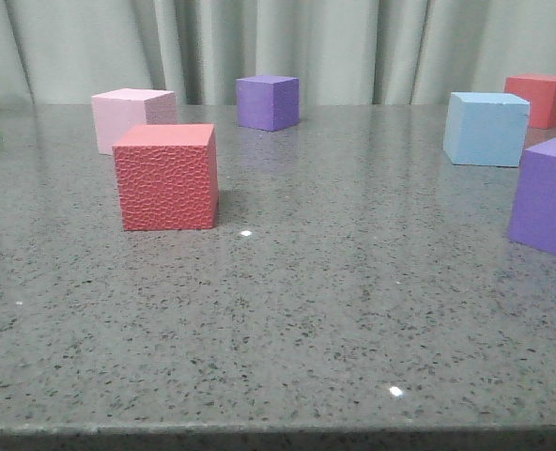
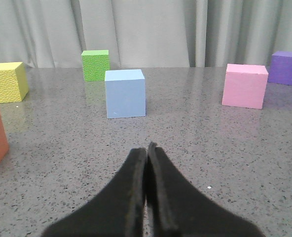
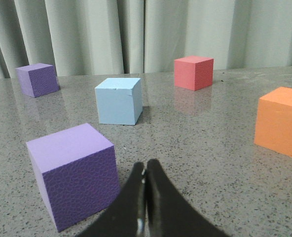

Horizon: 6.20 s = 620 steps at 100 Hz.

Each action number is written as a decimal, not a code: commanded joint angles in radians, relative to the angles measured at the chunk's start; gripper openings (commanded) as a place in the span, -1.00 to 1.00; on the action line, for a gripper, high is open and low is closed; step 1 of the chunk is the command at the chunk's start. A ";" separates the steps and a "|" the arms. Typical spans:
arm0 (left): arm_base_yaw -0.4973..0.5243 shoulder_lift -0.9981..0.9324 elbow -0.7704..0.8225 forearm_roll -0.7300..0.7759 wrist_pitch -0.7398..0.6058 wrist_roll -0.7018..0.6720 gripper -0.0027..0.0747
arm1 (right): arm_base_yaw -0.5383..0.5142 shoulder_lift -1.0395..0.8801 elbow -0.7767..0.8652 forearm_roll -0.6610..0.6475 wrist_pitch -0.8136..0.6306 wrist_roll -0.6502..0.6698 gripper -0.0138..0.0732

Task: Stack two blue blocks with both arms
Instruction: 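Move the right gripper toward the light blue cube near it, then lower the open right gripper around the light blue cube, then close the right gripper on the light blue cube and lift it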

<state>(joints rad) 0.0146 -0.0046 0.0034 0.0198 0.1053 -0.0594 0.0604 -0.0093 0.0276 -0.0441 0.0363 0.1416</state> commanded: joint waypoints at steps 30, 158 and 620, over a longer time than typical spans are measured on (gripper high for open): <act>0.000 -0.034 0.004 0.001 -0.084 -0.005 -0.98 | -0.005 -0.022 -0.020 0.000 -0.073 -0.009 -0.84; 0.000 0.259 -0.386 -0.025 0.068 -0.005 -0.98 | -0.005 0.199 -0.385 0.000 0.262 -0.008 -0.84; 0.000 0.711 -0.794 -0.020 0.208 -0.005 0.81 | 0.008 2.078 -2.097 0.210 1.249 0.102 0.17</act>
<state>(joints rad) 0.0146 0.7015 -0.7516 0.0000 0.3890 -0.0594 0.0694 2.1323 -2.0382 0.1534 1.2406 0.2470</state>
